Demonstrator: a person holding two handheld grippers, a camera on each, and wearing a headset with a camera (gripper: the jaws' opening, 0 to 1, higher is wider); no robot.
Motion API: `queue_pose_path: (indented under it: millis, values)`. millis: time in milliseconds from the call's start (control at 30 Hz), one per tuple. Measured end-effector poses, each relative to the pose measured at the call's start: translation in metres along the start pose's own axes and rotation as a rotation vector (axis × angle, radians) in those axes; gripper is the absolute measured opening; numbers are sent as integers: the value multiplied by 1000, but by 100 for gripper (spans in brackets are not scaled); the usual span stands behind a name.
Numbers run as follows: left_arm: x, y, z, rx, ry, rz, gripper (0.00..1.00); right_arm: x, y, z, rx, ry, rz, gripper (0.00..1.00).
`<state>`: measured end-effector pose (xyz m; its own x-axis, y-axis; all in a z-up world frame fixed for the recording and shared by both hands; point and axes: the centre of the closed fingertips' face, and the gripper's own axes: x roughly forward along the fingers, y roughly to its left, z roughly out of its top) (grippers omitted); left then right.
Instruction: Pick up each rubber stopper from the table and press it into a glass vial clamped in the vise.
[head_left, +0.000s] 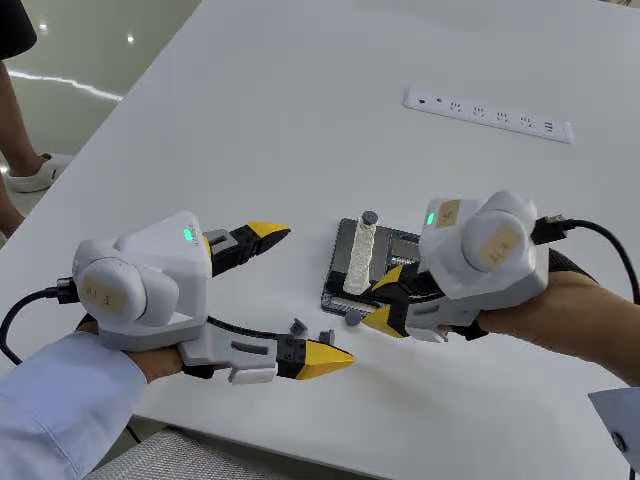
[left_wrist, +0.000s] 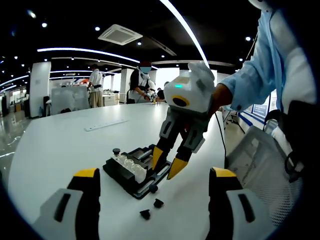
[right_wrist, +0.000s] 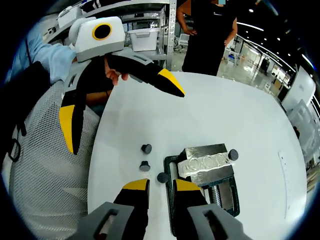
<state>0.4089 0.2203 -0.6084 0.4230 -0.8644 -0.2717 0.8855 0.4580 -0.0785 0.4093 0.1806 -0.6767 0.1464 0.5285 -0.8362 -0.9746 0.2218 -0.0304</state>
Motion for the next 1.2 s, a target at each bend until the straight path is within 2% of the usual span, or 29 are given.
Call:
queue_pose_path:
  millis: [67,133,233,500,667,1200]
  values:
    - [0,0,0,0,-5,2,88,5,2,-2,1,18,9,15]
    - [-1,0,0,-3,-10,5,88,11,1,-4,-28,46,-6,14]
    - [-2,2,-1,-8,-16,10,88,19,1,-4,-33,62,-9,13]
    - [-4,5,-1,-19,-26,17,87,29,-2,-8,-73,95,-17,12]
    - [-3,5,-2,-23,-26,14,87,33,-3,-13,-141,124,-33,12]
    - [0,5,-4,-27,-24,14,87,36,-5,-14,-161,138,-26,9]
